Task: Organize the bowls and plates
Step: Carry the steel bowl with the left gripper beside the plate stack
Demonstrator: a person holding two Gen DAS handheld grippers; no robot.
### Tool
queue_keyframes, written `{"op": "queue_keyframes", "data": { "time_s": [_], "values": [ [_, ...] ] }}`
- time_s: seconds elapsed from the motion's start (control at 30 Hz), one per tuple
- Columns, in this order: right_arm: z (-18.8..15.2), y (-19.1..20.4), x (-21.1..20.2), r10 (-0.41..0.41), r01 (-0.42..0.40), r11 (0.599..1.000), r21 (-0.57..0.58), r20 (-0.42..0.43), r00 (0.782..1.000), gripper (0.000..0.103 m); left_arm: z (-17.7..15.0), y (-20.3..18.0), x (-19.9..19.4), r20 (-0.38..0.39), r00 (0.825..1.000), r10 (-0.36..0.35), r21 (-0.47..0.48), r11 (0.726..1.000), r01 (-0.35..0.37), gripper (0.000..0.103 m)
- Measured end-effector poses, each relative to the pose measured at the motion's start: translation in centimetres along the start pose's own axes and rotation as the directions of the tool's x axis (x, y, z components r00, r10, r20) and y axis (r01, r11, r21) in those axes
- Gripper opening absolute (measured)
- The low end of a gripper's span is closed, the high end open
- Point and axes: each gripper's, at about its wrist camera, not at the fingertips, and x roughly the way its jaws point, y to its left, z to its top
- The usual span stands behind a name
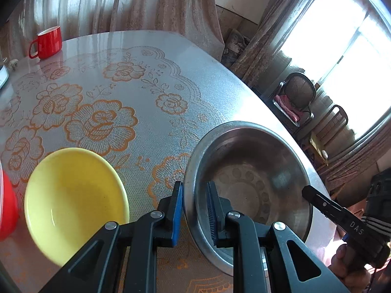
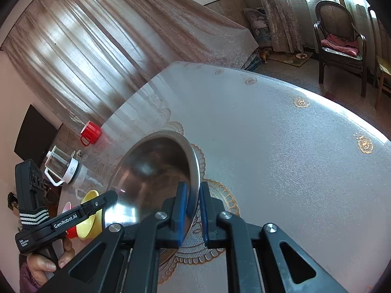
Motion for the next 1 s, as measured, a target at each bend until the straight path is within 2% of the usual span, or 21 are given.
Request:
{"op": "queue_keyframes", "data": {
  "time_s": [0.27, 0.5, 0.77, 1.0],
  "values": [
    [-1.0, 2.1, -2.6, 0.064, -0.063, 0.997, -0.033, 0.019, 0.998, 0.01, -2.2, 0.3, -7.5, 0.125, 0.992, -0.006, -0.04, 0.999, 0.011, 0.018],
    [-3.1, 6.8, -4.0, 0.173, -0.173, 0.979, -0.111, -0.007, 0.985, 0.01, -5.8, 2.7, -15.1, 0.223, 0.971, 0.089, -0.077, 0.994, -0.074, 0.018],
    [-8.3, 14.2, -3.0, 0.272, -0.295, 0.931, -0.216, -0.132, 0.953, 0.01, -12.1, 8.7, -22.3, 0.293, 0.935, 0.199, -0.221, 0.966, -0.136, 0.018],
    [-12.5, 20.3, -1.2, 0.297, -0.367, 0.881, -0.3, -0.253, 0.921, 0.01, -17.9, 14.1, -25.6, 0.296, 0.91, 0.29, -0.355, 0.918, -0.177, 0.018]
  ]
}}
